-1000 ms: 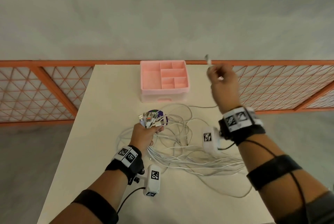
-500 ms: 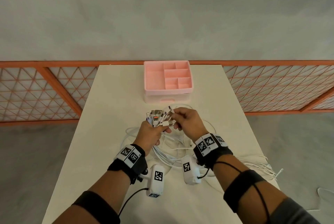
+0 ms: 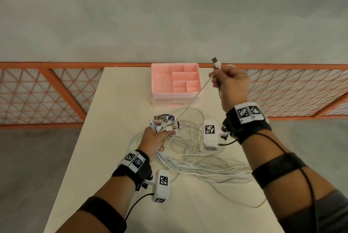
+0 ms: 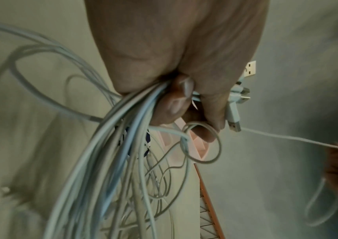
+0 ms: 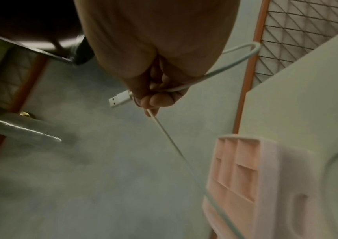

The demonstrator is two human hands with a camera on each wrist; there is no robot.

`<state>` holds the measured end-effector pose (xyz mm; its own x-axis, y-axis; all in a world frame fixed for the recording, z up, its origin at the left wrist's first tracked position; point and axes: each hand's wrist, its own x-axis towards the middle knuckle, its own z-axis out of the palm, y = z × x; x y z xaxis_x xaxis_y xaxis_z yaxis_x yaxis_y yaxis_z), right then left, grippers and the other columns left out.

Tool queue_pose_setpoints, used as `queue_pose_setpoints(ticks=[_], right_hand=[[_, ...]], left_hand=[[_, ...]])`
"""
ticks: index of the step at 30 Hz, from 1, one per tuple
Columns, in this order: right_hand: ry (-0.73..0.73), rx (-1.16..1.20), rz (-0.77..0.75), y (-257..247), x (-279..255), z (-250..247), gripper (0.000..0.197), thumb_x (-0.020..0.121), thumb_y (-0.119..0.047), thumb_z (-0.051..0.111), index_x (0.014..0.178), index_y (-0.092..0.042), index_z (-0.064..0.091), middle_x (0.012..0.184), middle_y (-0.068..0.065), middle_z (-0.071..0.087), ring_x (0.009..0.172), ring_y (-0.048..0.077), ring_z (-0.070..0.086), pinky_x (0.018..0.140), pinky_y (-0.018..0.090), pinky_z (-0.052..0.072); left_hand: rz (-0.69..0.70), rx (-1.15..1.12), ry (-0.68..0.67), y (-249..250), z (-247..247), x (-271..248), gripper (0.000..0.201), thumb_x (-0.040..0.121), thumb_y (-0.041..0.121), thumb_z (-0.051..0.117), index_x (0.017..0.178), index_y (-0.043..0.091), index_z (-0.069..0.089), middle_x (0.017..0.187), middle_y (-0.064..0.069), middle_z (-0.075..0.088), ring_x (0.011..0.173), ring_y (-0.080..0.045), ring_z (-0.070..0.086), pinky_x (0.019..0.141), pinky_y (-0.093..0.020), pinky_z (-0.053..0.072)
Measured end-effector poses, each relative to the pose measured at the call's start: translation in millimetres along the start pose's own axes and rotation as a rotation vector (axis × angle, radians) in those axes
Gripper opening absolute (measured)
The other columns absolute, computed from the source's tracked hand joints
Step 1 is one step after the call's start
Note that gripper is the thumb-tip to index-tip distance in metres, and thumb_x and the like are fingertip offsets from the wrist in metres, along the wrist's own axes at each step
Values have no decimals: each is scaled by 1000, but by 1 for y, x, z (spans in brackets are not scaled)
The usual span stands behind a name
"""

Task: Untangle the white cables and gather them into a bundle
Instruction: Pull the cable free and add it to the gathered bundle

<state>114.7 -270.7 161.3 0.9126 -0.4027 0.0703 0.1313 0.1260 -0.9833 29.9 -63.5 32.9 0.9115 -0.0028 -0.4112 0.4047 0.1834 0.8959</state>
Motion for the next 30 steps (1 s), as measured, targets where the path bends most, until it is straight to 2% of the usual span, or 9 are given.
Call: queue_pose_setpoints(ticks=[3,6,10,13,16,18,22,26,30], right_hand=[[38,44,-70,-21,13,-8,14,88,3,62,100,10,66,75,17,66,54,16,54,53,26,47],[49,96,-119,-35,15,-11,12,89,2,61,98,5,68,76,17,67,56,17,55,56,25,48],[56,202,-183,-57,17,-13,10,89,5,60,95,4,68,76,19,66,57,19,55,58,28,49],[45,205,-259,-72,18,-10,11,89,5,59,97,7,68,76,20,65,59,20,55,58,28,48],[26,118,-350,-81,18,-5,10,89,1,61,94,3,68,75,18,65,58,20,54,56,30,47],[7,-69,-407,-77,17,-4,7,86,-2,62,85,-5,68,69,7,64,56,18,54,54,28,44],[-196,-498,-307,-35,-2,-2,20,88,-6,61,80,-22,69,66,-9,60,56,7,52,55,23,41],[-545,-745,-50,25,-41,-1,19,97,-15,57,106,-9,72,77,-3,64,46,-2,48,49,14,38],[-779,-886,23,64,-74,5,29,95,-32,60,116,-15,70,108,3,69,89,17,63,80,31,48]], left_hand=[[30,24,-5,1,1,1,11,92,3,66,95,11,73,85,-8,77,40,-7,27,45,-19,21],[79,125,-6,8,7,-4,12,90,0,68,91,11,74,61,5,71,38,-4,34,45,-18,23],[144,199,-82,16,13,-14,20,88,-8,66,106,-3,72,72,2,72,38,-1,54,44,-26,49],[229,350,-125,19,17,-15,18,88,-1,70,98,13,75,81,2,75,75,-9,65,51,-33,46],[180,188,-66,24,19,-11,17,89,-7,66,94,8,72,60,5,71,37,2,54,37,-13,34],[120,86,-14,20,15,-4,17,90,-5,64,92,8,74,61,3,70,35,0,36,39,-16,26],[67,23,19,12,8,0,22,92,2,64,83,19,77,87,-10,76,42,-9,25,45,-23,22],[41,17,50,13,10,0,5,89,9,70,91,11,75,63,-2,68,39,-8,24,43,-21,23],[56,48,96,12,13,3,10,78,14,79,80,14,69,62,-8,52,41,-12,27,43,-22,26]])
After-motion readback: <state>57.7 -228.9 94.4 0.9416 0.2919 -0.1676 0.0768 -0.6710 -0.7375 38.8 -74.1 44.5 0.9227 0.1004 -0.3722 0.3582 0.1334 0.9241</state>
